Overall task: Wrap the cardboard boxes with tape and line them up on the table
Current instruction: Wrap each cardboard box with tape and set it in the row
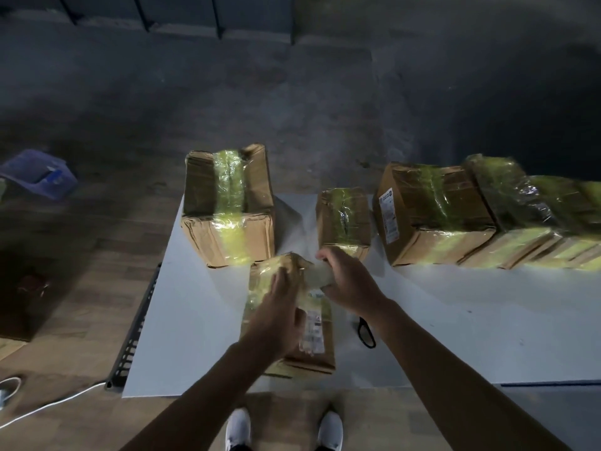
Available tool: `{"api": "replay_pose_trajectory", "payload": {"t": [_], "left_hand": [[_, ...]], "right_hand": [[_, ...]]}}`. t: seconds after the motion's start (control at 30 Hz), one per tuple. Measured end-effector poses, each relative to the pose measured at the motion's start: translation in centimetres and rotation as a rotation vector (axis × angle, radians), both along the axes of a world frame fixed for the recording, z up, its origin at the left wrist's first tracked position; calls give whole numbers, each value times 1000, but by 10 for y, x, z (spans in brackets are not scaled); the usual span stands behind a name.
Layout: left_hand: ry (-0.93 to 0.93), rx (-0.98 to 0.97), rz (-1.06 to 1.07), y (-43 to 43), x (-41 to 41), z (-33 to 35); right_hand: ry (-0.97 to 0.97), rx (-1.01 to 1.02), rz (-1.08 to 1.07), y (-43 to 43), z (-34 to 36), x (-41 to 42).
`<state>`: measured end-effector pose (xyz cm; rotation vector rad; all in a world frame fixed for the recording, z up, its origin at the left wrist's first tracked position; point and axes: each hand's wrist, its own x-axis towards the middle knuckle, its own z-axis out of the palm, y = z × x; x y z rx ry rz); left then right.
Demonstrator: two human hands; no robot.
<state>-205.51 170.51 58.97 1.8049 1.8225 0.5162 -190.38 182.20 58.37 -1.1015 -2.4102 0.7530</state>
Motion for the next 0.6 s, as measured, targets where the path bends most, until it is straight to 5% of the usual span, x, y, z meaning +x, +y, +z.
{"api": "replay_pose_trajectory", "payload": {"t": [0.07,0.13,0.47,0.6], "left_hand": [[-229,18,108,-10,-17,-5],[-244,-53,169,-17,-31,-17],[478,-97,-19,-22,-44,-55],[536,-105,-29,-22,-40,-54]], "right_hand": [[45,33,80,4,12,-6],[-29,57,218,2,14,-16],[-200,158,289,-18,2,-34],[-254,258,313,-7,17,-22]]}}
